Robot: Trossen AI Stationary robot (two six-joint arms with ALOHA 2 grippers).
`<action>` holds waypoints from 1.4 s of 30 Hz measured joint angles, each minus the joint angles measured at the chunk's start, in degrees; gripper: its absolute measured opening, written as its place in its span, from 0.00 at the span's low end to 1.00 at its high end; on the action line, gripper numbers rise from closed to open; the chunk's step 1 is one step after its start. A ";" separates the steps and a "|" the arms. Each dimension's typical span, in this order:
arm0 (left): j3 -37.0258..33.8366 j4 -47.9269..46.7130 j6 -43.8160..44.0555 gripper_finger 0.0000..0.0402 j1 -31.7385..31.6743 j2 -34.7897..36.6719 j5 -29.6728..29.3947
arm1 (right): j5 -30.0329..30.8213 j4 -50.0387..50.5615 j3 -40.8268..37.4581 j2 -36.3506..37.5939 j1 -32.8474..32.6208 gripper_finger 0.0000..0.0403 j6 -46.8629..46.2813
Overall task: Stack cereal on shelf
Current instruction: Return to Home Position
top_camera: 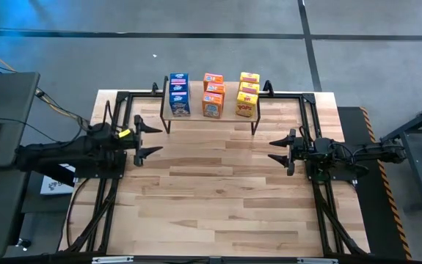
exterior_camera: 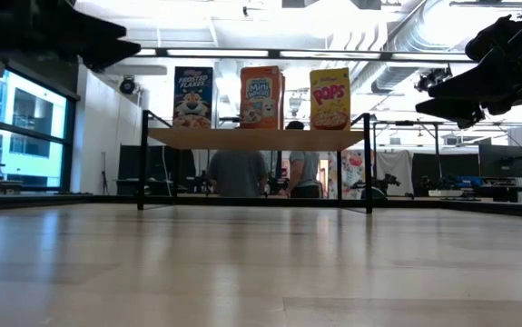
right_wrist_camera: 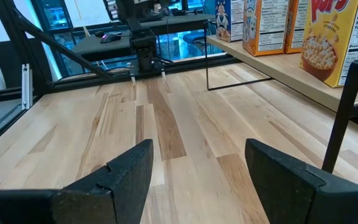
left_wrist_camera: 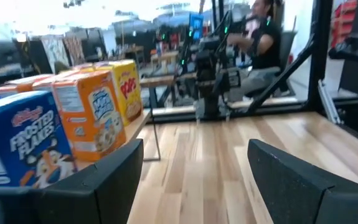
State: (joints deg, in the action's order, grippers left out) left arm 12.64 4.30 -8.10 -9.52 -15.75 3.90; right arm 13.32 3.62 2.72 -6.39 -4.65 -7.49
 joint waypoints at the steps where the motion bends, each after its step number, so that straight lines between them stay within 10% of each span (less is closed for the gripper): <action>1: -1.59 2.67 0.02 0.70 0.30 0.00 0.02 | 0.00 0.00 0.00 0.00 0.00 0.62 0.00; 9: -12.01 16.26 -0.95 0.70 1.12 0.00 -1.94 | 0.00 0.00 0.00 0.00 -0.01 0.62 0.00; 27: -11.91 9.46 -0.94 0.70 -0.34 14.95 6.26 | 0.00 0.00 0.00 0.00 -0.01 0.62 0.00; 42: -11.92 -1.02 -2.58 0.70 -1.72 15.43 -3.95 | 0.00 0.00 0.00 -0.02 -0.01 0.62 0.00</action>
State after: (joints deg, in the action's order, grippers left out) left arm 0.71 3.29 -10.68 -11.25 -0.32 -0.05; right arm 13.32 3.62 2.72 -6.42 -4.67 -7.49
